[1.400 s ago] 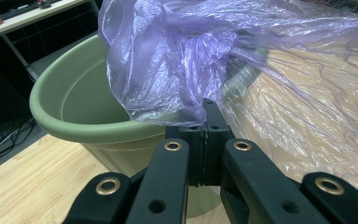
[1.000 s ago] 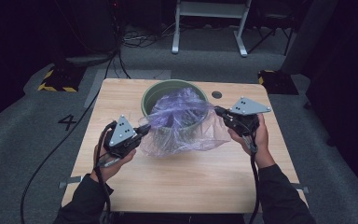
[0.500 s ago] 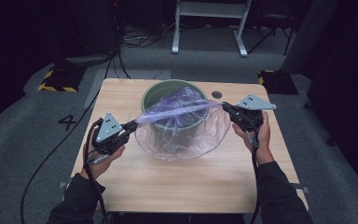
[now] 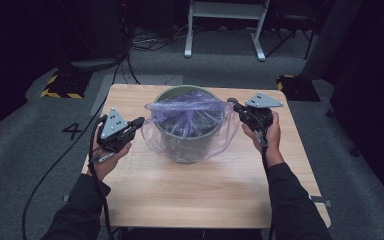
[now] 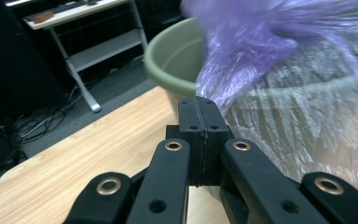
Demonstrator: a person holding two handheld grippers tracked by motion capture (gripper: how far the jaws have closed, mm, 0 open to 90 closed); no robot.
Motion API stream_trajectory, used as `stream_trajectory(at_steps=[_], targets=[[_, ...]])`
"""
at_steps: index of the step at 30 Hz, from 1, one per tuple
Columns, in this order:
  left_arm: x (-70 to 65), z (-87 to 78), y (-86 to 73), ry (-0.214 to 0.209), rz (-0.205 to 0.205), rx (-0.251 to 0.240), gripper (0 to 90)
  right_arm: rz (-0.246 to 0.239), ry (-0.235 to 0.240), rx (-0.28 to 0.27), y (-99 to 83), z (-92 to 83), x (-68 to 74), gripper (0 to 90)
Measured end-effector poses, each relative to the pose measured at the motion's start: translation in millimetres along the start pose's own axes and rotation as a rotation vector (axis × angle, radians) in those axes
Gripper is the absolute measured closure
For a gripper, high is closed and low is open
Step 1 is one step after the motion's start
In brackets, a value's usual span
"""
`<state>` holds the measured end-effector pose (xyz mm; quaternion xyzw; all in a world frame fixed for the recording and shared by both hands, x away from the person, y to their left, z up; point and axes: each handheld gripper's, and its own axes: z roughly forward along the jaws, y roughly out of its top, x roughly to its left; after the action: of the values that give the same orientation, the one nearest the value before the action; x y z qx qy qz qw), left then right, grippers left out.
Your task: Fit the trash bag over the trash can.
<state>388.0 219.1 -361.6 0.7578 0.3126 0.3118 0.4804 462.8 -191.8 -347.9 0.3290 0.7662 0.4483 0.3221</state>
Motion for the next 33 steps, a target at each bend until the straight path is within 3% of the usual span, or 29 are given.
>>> stream_trajectory(at_steps=[11,13,16,18,19,21,24,27,29,33], targets=[[16.9,23.9,-24.4,0.022,-0.082,0.059,90.0,0.069,-0.012,0.079,-22.2,21.7,-9.1,90.0],[16.6,27.4,-26.1,0.041,-0.054,0.091,89.9,0.096,0.004,0.085,-27.7,24.6,-11.6,89.5],[13.9,28.3,-27.0,0.055,-0.039,0.094,89.8,0.093,0.017,0.093,-30.8,26.1,-10.0,82.5],[13.0,25.5,-26.1,0.069,-0.05,0.08,79.1,0.081,0.005,0.083,-30.9,24.4,-7.4,82.4],[13.2,23.6,-25.9,0.062,-0.057,0.07,67.1,0.077,0.001,0.069,-30.2,22.2,-6.1,82.7],[13.6,15.4,-26.4,0.001,-0.058,0.028,56.6,0.063,0.004,0.05,-28.1,18.4,-4.8,86.5],[14.3,-0.7,-25.8,-0.032,-0.052,-0.01,33.4,0.034,-0.001,0.022,-22.5,10.9,-3.2,89.8],[16.9,-15.5,-24.5,-0.053,-0.062,-0.039,26.3,0.026,-0.006,0.004,-18.4,6.1,-3.4,90.0],[18.8,-22.1,-22.6,-0.089,-0.078,-0.048,21.8,0.027,-0.001,-0.009,-16.5,3.9,-3.6,90.0],[14.3,-35.0,-15.1,-0.111,-0.067,-0.091,20.8,0.028,-0.005,-0.025,-13.4,1.2,-3.2,90.0]])
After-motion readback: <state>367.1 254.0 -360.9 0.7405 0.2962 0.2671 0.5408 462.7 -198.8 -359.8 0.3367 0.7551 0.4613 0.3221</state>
